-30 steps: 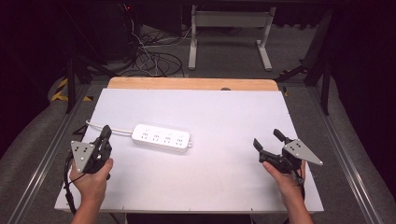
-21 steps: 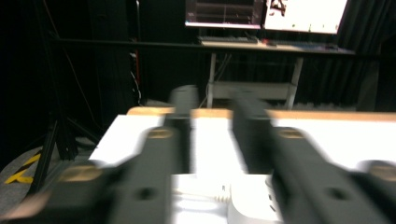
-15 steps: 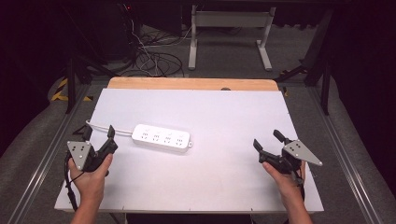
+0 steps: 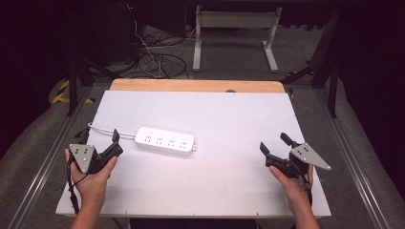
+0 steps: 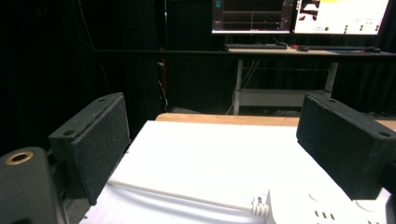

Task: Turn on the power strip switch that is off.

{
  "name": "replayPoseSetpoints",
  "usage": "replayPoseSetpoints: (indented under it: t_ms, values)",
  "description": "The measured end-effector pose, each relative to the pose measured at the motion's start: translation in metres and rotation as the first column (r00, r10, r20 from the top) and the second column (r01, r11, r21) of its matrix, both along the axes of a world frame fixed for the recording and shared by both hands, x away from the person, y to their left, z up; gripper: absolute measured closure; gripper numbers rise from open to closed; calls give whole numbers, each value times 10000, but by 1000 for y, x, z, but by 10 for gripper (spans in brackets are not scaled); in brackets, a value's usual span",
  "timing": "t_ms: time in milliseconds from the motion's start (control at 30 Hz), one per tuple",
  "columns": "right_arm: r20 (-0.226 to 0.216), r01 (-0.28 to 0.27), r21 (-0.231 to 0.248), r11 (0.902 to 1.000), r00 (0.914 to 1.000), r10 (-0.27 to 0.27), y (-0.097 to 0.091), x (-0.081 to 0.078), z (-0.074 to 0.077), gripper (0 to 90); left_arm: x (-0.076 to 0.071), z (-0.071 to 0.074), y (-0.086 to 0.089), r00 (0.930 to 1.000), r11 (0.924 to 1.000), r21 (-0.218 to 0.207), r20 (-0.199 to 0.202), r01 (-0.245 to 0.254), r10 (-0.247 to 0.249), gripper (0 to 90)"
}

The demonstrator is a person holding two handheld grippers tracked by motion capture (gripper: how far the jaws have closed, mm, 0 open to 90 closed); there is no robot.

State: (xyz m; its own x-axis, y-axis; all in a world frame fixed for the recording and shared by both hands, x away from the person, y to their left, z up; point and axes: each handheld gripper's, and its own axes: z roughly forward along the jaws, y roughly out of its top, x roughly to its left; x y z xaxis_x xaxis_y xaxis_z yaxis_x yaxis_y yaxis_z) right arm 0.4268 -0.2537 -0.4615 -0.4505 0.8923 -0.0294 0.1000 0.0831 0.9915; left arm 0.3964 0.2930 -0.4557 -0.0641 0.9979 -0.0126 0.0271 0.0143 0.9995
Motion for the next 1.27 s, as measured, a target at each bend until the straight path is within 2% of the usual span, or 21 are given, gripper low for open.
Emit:
replayPoseSetpoints:
  t_ms: [167,467,600,767,867,1067,1267]
  values:
    - [-4,8,21,10000,10000,-8,0,0,0,169,1,-1,0,9997,9998,-13,-147,205,-205,102]
    - [10,34,36,10000,10000,-34,0,-4,1,169,0,-4,2,9995,9996,-188,-248,188,-193,109]
    - [58,24,115,9999,10000,-24,2,-5,4,170,-2,-4,6,9996,9998,-96,-246,154,-156,109]
    - [39,-136,-54,9999,9999,136,6,-3,3,172,-2,-3,12,9998,9990,-444,-199,25,-34,113]
    - [30,-168,-121,9998,9999,168,6,-2,2,172,0,-4,11,9997,9998,-197,-253,50,-55,115]
    - [-31,-65,-86,9999,10000,65,3,-1,1,172,3,-6,8,9992,9995,-217,-343,212,-219,119]
    - [-31,-79,-120,9999,10000,79,2,-3,1,174,4,-6,11,9994,9998,-169,-343,90,-96,119]
